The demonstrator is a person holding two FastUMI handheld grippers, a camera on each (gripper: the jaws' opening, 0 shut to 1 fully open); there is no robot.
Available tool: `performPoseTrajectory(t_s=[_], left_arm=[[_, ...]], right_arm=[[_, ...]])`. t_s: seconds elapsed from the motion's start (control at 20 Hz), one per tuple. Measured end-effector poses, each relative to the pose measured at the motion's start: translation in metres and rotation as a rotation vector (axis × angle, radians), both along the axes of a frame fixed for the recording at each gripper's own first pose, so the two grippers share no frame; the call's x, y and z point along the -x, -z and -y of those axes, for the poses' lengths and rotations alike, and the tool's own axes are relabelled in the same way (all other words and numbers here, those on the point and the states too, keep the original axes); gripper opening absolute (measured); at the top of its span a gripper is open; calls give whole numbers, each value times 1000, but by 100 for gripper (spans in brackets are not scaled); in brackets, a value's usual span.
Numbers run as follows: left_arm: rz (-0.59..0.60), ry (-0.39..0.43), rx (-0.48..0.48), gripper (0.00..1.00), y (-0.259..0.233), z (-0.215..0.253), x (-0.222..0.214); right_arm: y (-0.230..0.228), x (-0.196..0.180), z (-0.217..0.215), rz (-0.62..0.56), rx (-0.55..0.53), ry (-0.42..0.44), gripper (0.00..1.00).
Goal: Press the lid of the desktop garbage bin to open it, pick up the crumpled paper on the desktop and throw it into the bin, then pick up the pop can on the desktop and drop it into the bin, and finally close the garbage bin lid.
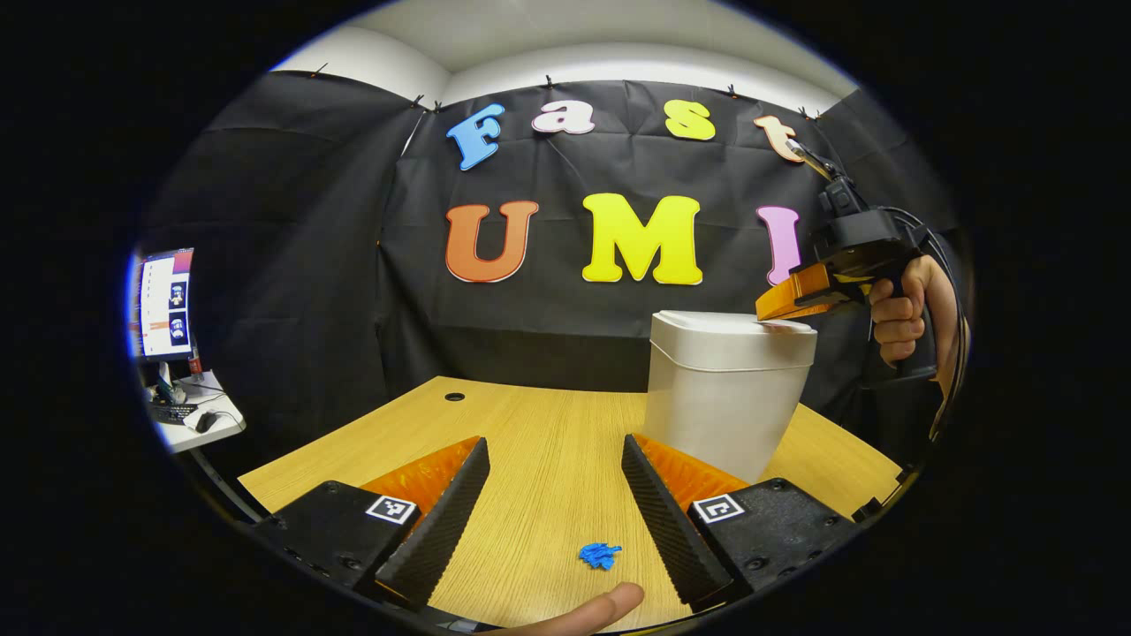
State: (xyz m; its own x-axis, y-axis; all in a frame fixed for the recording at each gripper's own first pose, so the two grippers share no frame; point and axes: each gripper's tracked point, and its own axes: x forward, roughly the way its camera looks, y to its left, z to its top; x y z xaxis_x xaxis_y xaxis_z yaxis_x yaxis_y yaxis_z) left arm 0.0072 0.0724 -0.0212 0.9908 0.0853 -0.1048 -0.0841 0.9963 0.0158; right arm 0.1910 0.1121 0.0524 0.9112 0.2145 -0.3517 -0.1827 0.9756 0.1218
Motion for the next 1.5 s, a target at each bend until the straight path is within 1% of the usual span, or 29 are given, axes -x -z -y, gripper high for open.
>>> performPoseTrajectory(t_s=[0.1, 0.2, 0.25, 0.35, 0.4, 0.45, 0.5, 0.65, 0.8, 0.9, 1.0, 1.05, 1.1, 1.15, 1.2, 1.25, 1.3, 1.35, 1.4, 1.45, 1.5], left_arm=[[-2, -20, 7, 98, -1, -5, 0], [11, -53, 3, 98, -4, -11, 3], [19, -57, -2, 98, -6, -11, 3], [26, -45, -14, 98, -8, -5, 4], [27, -43, -19, 98, -8, -5, 5], [29, -41, -21, 98, -9, -5, 5], [31, -36, -23, 98, -9, -4, 5], [24, -19, -24, 97, -7, -3, 3], [0, -14, -2, 98, 0, -9, 0], [-5, -16, -4, 98, 0, -15, -1], [-12, -1, -16, 97, 4, -16, -4], [-18, -1, -23, 98, 5, -20, -4], [-23, -3, -25, 98, 7, -23, -5], [-30, -4, -22, 98, 9, -26, -7], [-38, -4, -18, 98, 11, -27, -6], [-44, -2, -17, 98, 13, -28, -7], [-49, 0, -21, 98, 15, -28, -7], [-53, 2, -29, 98, 16, -29, -8], [-57, 4, -37, 98, 17, -29, -8], [-60, 8, -43, 98, 18, -27, -8], [-65, 15, -47, 98, 19, -24, -10]], right_arm=[[1, 0, 1, 11, 28, 2, 0], [6, 0, 4, 12, 71, 22, 0], [7, 0, 3, 21, 108, 35, 1], [7, 0, 4, 55, 232, 58, 1], [4, 5, 4, 78, 275, 77, 1], [-5, 8, 5, 125, 307, 94, 1], [-11, 13, 8, 155, 319, 116, 1], [-21, 28, 4, 208, 275, 124, 0], [-16, 42, 1, 214, 253, 107, 0], [-16, 53, -2, 241, 256, 94, 1], [-13, 66, -7, 269, 262, 77, 1], [-14, 76, -12, 274, 253, 57, 0], [-10, 79, -15, 278, 242, 43, 8], [-8, 84, -15, 285, 238, 47, 13], [-8, 89, -14, 298, 230, 51, 38], [-8, 93, -12, 306, 230, 64, 49], [-6, 100, -11, 316, 221, 71, 68], [-9, 104, -10, 331, 206, 74, 80], [-9, 109, -10, 343, 194, 81, 85], [-10, 112, -8, 354, 186, 87, 88], [-10, 119, -5, 365, 182, 97, 95]])
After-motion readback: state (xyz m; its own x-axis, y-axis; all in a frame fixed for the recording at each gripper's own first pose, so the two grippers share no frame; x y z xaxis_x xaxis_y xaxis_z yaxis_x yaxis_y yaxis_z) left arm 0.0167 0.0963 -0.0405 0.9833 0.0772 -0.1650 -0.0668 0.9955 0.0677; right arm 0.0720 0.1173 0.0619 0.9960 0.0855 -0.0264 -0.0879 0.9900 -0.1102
